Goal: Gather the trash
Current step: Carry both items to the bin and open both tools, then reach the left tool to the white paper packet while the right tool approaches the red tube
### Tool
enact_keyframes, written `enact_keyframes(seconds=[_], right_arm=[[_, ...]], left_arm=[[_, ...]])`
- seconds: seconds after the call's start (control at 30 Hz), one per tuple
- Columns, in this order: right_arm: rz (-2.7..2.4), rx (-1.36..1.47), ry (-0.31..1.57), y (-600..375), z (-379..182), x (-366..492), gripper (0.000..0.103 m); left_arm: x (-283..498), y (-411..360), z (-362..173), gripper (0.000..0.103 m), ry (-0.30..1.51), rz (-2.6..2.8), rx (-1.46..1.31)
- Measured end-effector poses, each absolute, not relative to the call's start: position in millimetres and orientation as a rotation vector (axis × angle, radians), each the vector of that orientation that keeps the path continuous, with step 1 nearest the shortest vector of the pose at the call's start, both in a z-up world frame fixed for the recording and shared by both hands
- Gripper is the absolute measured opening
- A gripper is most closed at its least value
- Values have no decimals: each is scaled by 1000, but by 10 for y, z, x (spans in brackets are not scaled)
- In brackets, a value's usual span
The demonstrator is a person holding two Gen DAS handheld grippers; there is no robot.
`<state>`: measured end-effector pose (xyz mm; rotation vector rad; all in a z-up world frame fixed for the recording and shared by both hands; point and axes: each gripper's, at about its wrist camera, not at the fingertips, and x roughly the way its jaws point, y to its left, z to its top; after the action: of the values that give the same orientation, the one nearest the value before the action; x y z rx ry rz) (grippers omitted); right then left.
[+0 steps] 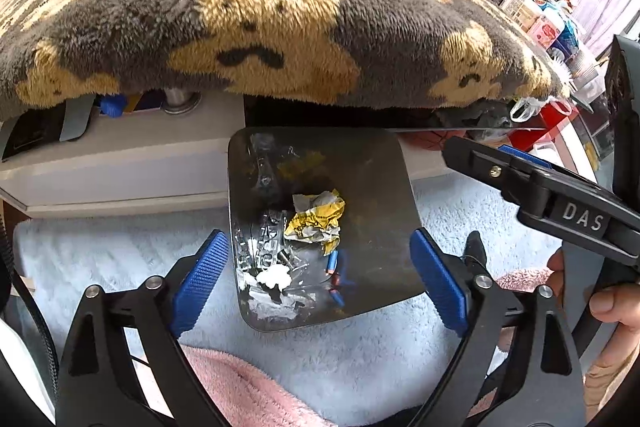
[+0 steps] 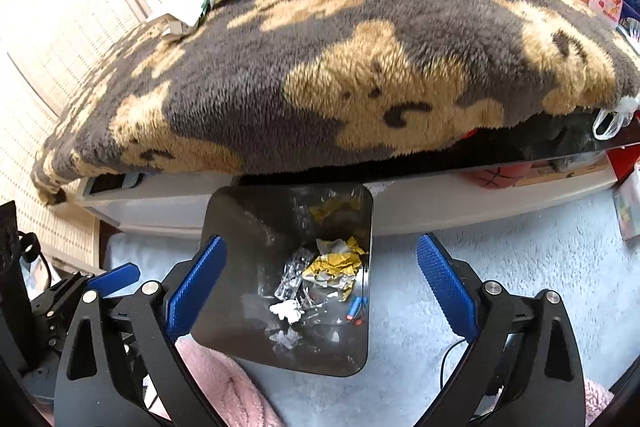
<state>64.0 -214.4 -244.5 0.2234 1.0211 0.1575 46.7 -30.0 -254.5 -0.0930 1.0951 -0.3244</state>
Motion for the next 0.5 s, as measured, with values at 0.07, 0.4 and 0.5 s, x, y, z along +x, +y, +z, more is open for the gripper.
enact_keyframes(seconds=[0.07, 0.4, 0.5], right_arm=[[151, 222, 996, -2171, -2341, 649, 97], [105, 253, 838, -2320, -1655, 947, 97], [96, 255, 812, -2338, -1506, 1159, 97]], left_arm=[[486, -275, -2500, 89, 1084, -325, -99], [826, -45, -1954, 91, 959, -277, -75], [1010, 54, -1769, 91, 917, -261, -91]])
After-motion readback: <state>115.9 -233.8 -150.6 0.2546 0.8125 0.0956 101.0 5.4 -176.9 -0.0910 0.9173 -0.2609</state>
